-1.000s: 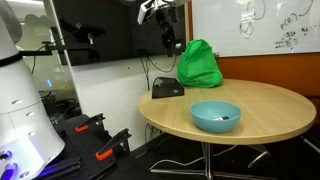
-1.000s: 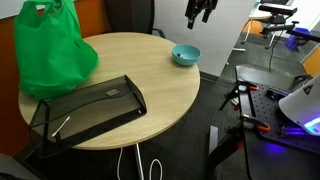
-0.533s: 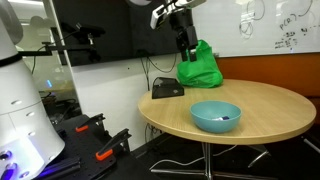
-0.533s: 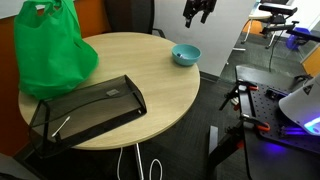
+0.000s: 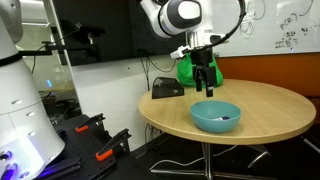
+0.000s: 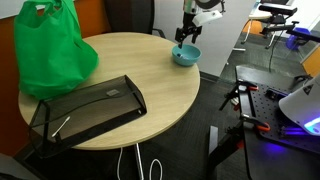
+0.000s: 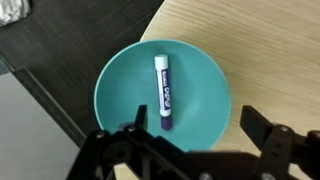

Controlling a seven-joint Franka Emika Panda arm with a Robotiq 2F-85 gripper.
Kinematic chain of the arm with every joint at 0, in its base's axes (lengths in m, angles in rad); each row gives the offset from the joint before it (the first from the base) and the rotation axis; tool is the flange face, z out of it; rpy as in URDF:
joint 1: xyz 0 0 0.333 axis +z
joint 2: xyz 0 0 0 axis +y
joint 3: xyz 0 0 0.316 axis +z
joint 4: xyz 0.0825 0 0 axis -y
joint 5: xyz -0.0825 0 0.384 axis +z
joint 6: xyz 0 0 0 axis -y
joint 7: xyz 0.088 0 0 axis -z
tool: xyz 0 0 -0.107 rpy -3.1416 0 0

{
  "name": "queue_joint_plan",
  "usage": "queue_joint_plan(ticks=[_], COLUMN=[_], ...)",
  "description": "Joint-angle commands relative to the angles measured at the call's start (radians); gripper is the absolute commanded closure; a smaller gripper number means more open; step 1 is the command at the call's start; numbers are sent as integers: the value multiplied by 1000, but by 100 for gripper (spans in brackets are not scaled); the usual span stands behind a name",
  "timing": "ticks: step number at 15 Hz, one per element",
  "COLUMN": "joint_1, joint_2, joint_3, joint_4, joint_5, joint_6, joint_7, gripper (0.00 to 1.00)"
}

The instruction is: Remove the black marker from the bowl and put it on the table

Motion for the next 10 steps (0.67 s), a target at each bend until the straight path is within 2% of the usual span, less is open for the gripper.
queue_joint_plan(ticks=[1,9,10], joint_1=[17,-16,-17], joint_2=[130,258,274], joint_3=[-30,-44,-42], joint_4=[109,190,197], joint_5=[25,48,47], joint_6=[9,3,5], joint_7=[-5,-49,-55], gripper=[0,0,8])
